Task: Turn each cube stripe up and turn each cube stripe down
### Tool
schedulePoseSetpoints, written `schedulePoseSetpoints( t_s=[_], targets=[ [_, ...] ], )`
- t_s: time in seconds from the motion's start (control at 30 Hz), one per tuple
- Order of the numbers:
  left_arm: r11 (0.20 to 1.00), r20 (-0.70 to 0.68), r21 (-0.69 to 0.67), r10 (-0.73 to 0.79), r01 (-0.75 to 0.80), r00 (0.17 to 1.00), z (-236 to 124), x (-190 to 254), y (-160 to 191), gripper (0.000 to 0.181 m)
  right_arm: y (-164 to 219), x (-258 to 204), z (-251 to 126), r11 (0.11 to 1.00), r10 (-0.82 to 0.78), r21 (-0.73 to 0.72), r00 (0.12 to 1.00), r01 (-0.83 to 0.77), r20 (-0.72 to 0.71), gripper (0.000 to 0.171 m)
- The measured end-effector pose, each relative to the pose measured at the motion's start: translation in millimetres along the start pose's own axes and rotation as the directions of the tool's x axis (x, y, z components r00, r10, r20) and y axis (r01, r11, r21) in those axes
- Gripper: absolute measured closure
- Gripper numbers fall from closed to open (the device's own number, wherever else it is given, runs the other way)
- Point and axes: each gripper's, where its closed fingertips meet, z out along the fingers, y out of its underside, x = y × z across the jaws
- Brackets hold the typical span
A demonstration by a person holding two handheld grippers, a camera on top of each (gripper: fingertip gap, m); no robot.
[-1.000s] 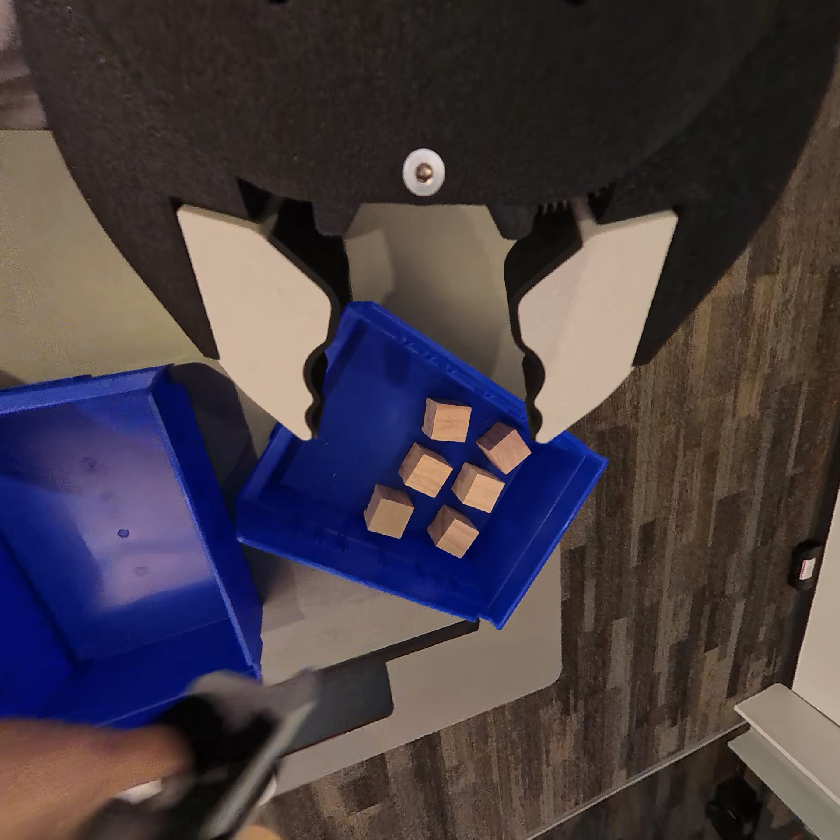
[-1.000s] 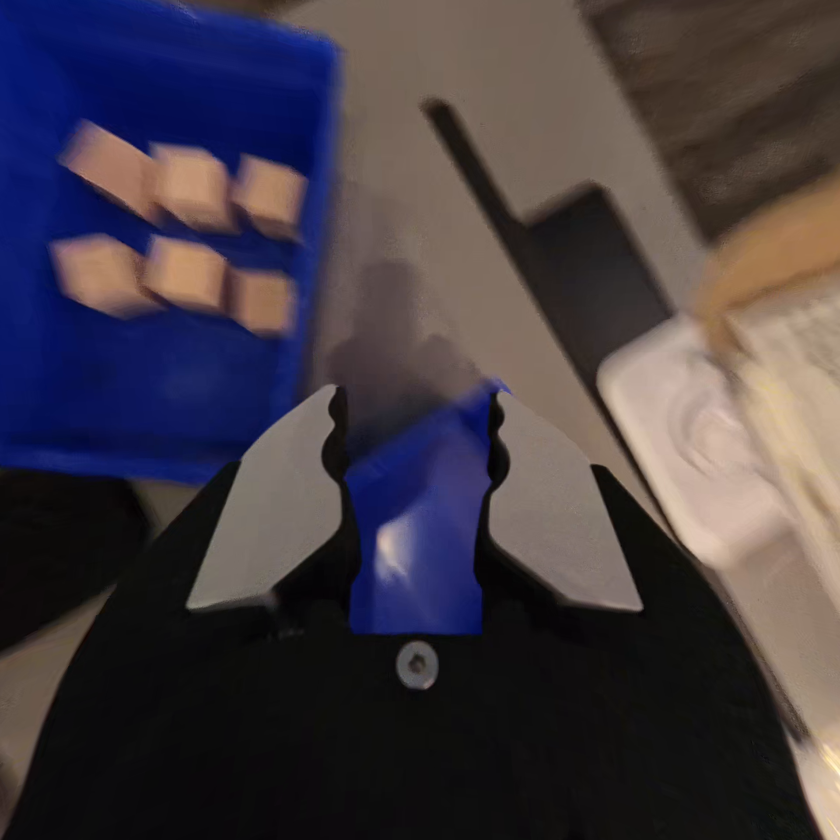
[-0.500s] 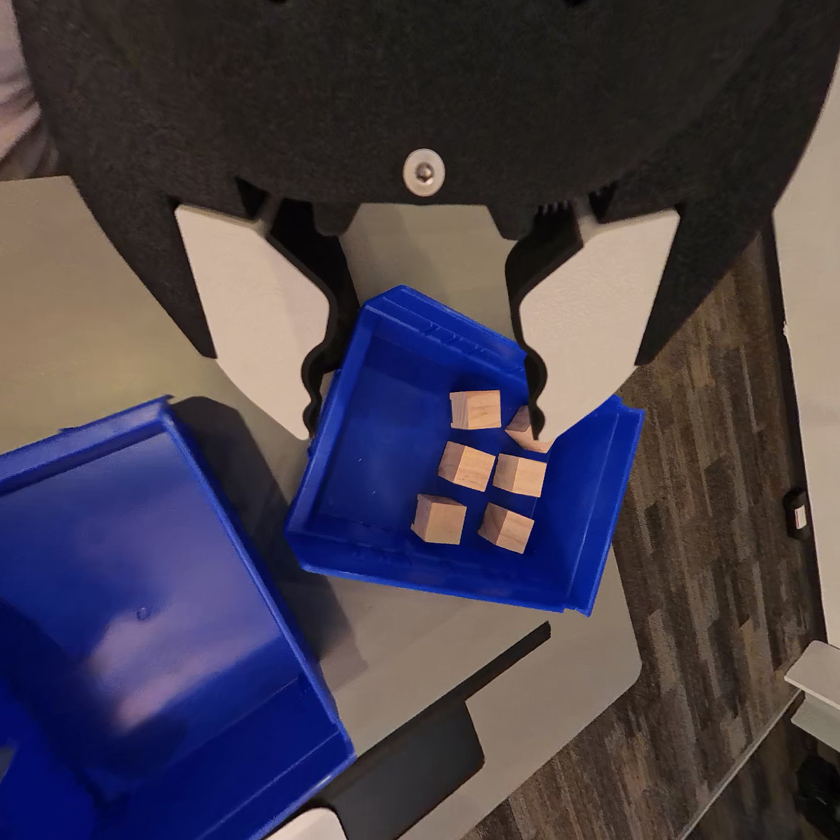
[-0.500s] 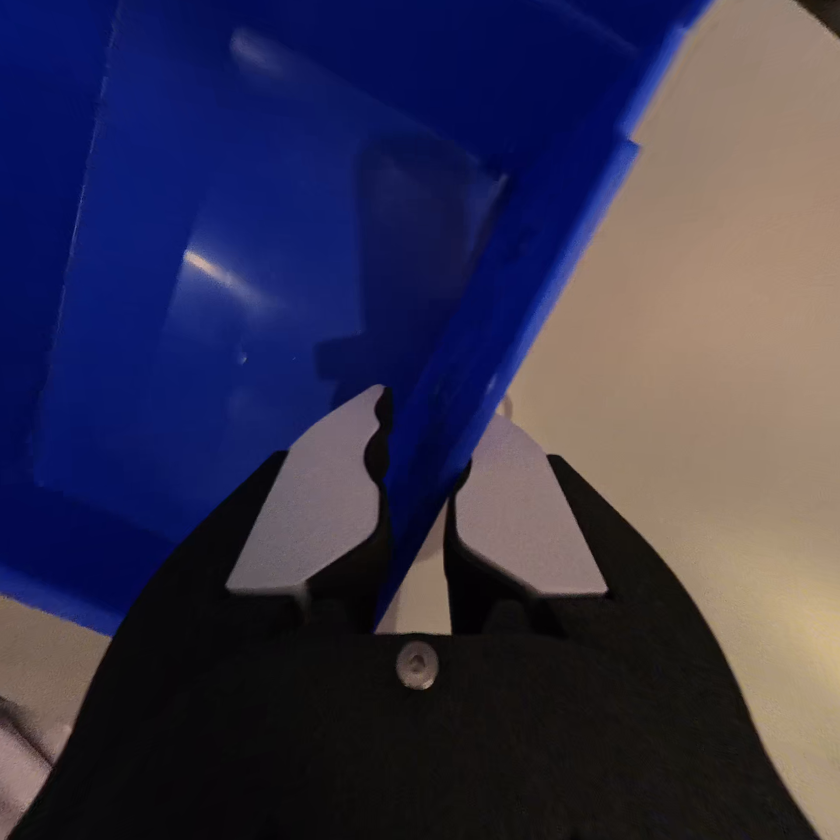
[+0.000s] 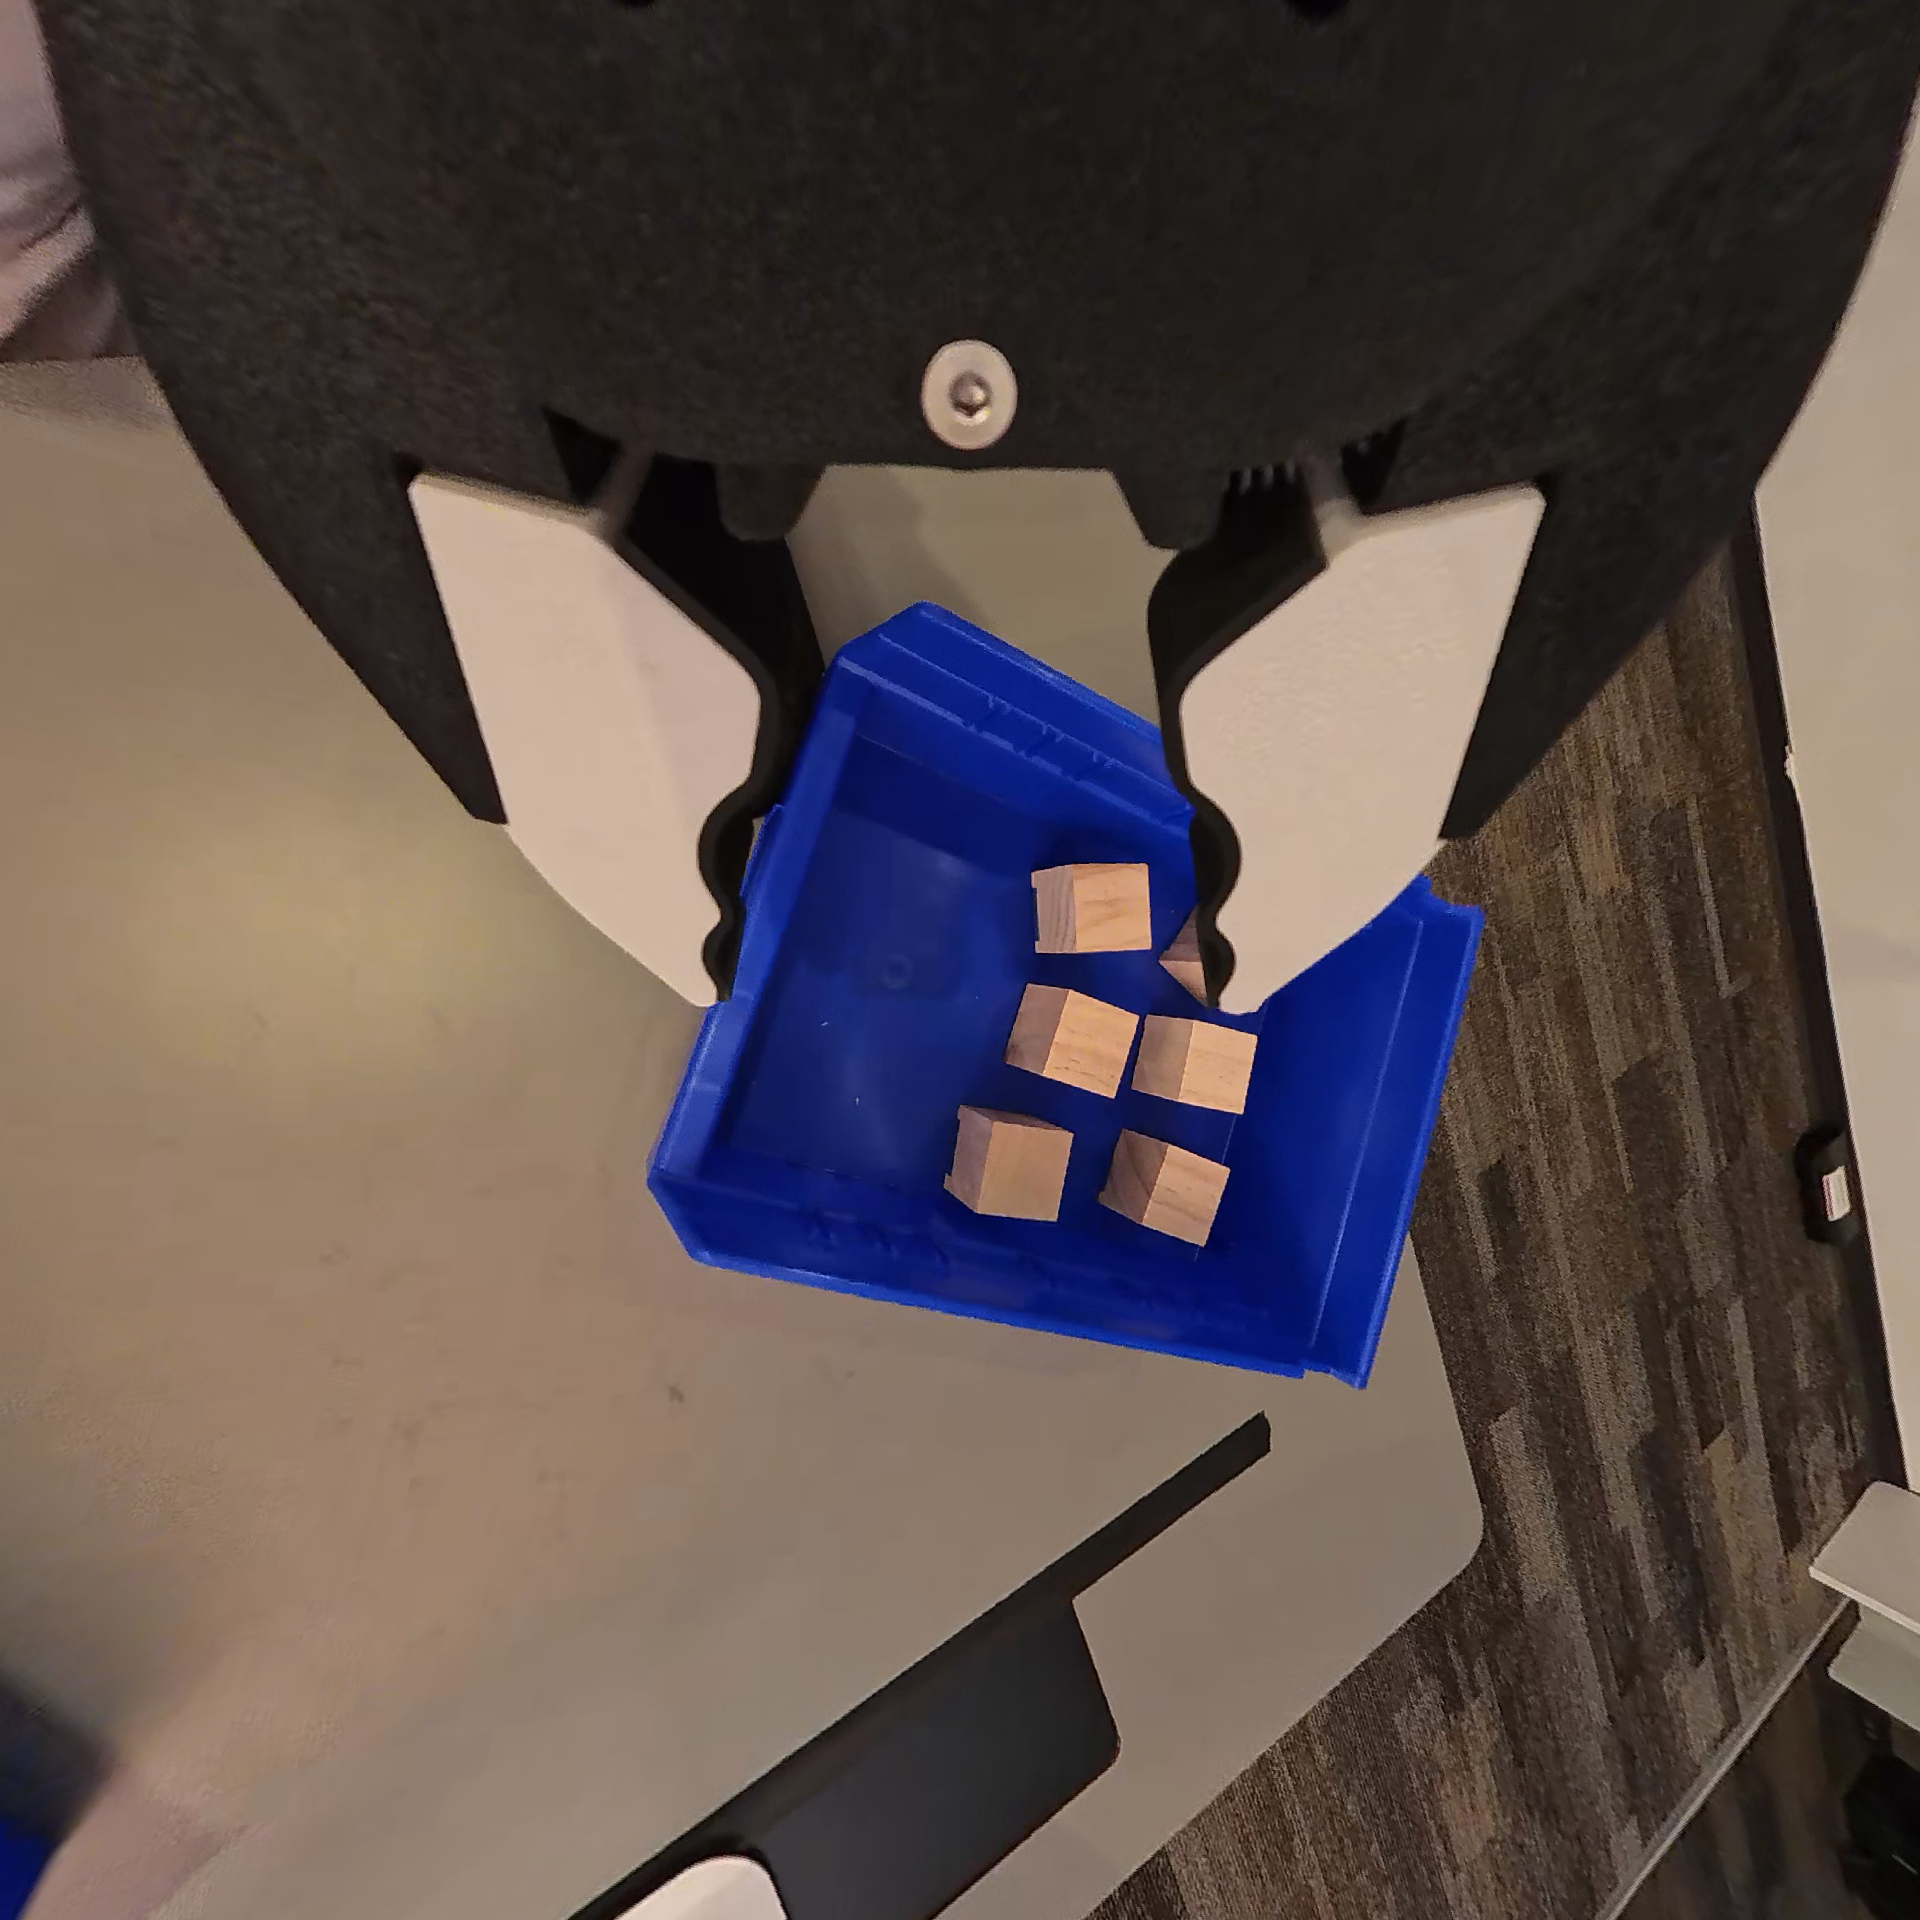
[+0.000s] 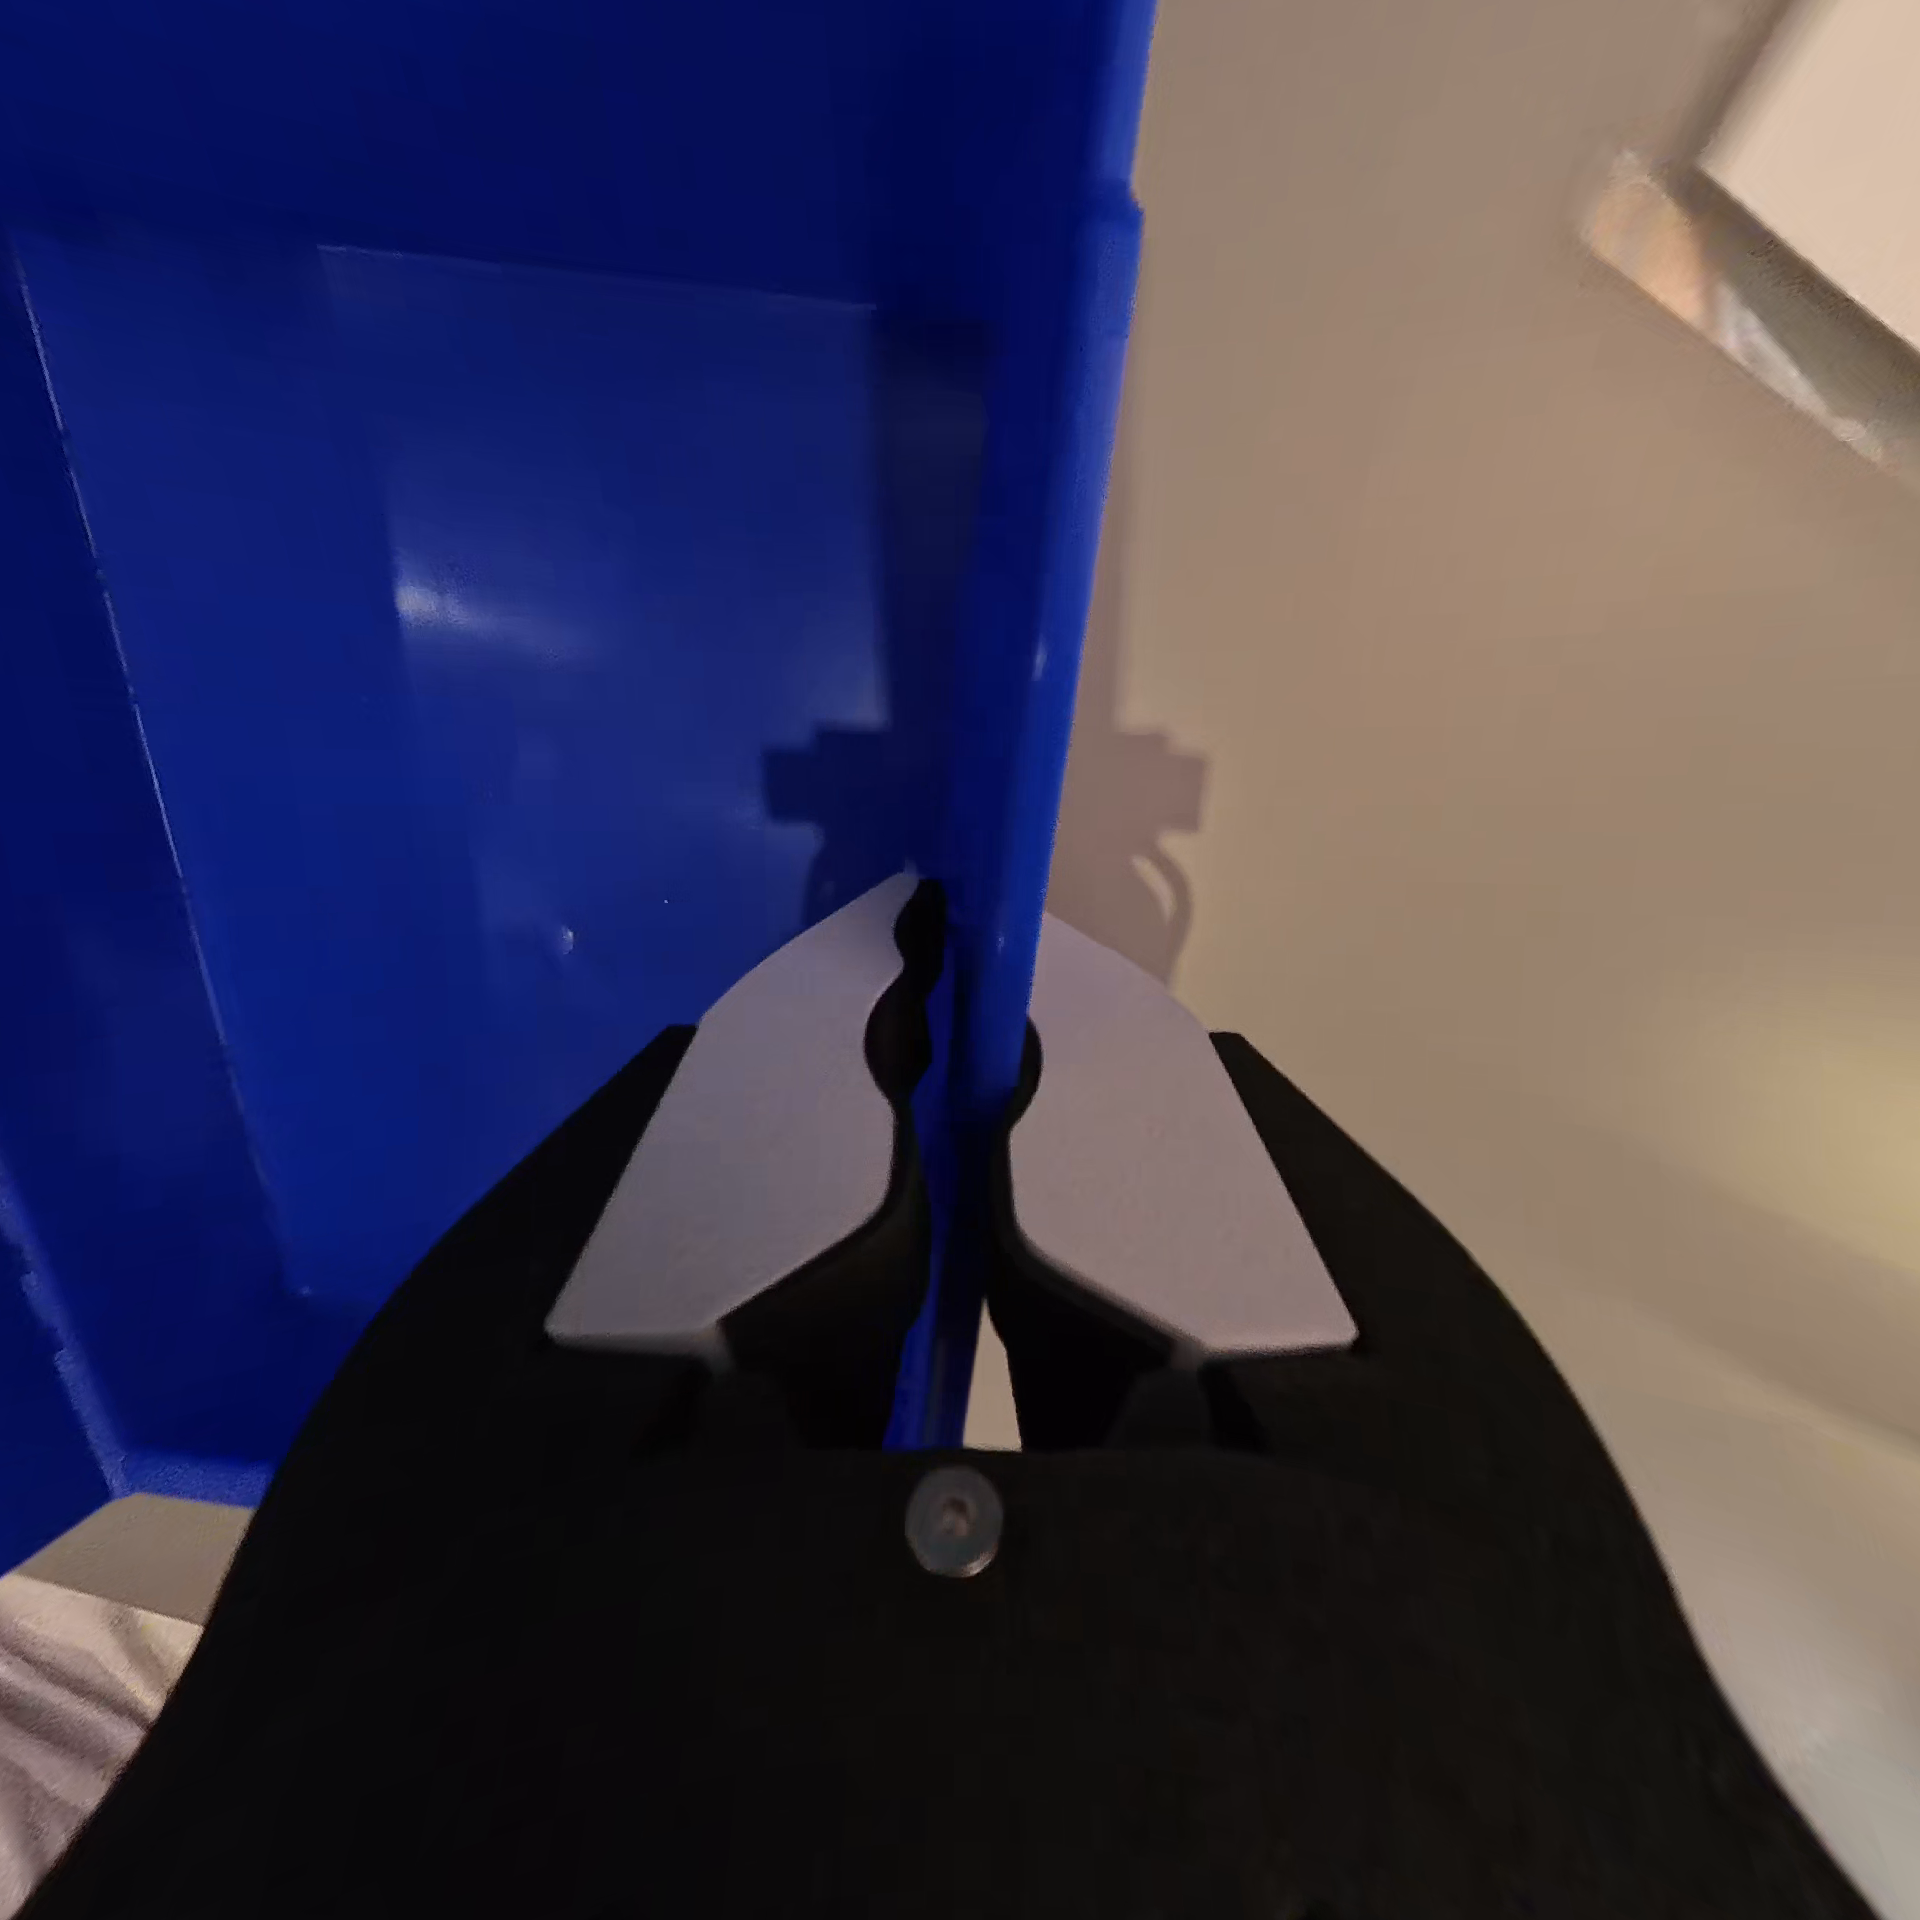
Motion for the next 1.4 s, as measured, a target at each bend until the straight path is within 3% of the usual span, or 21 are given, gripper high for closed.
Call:
schedulePoseSetpoints(
  t_s=[0.27,0.47,0.63,0.77,0.87,0.97,1.17,1.4],
  targets=[
    [0.999,0.008,-0.045,-0.021,0.022,1.000,11.3,-6.3,0.5,0.099,61.2,129.9,-20.5,0.974,0.228,0.028,0.973,-0.227,-0.036,0.164],
    [0.991,0.031,-0.090,-0.093,0.096,0.995,18.1,-22.4,10.5,0.099,80.0,168.5,-26.4,0.952,0.298,0.070,0.954,-0.297,-0.013,0.165],
    [0.982,0.038,-0.110,-0.147,0.151,0.988,20.5,-36.1,21.1,0.099,79.1,171.7,-26.4,0.966,0.250,0.078,0.967,-0.245,-0.055,0.164],
    [0.958,0.040,-0.121,-0.256,0.259,0.966,23.1,-63.3,45.1,0.098,76.7,179.8,-37.2,0.984,0.161,0.113,0.963,-0.140,-0.215,0.142],
    [0.874,0.044,-0.200,-0.445,0.444,0.895,35.0,-90.7,85.8,0.089,58.0,176.0,-66.6,0.959,0.167,0.270,0.941,-0.086,-0.293,0.127],
    [0.722,0.004,-0.337,-0.640,0.604,0.768,57.8,-103.4,126.2,0.084,35.3,146.9,-99.2,0.896,0.175,0.441,0.956,-0.054,-0.238,0.126],
    [0.509,-0.063,-0.467,-0.835,0.723,0.546,100.7,-110.0,159.2,0.094,-0.5,86.4,-136.9,0.786,0.095,0.617,0.981,0.032,-0.171,0.127],
    [0.477,-0.058,-0.601,-0.826,0.641,0.560,124.7,-93.0,172.4,0.104,-6.6,65.0,-129.7,0.812,0.006,0.571,0.976,0.122,-0.218,0.128]
  ],
)
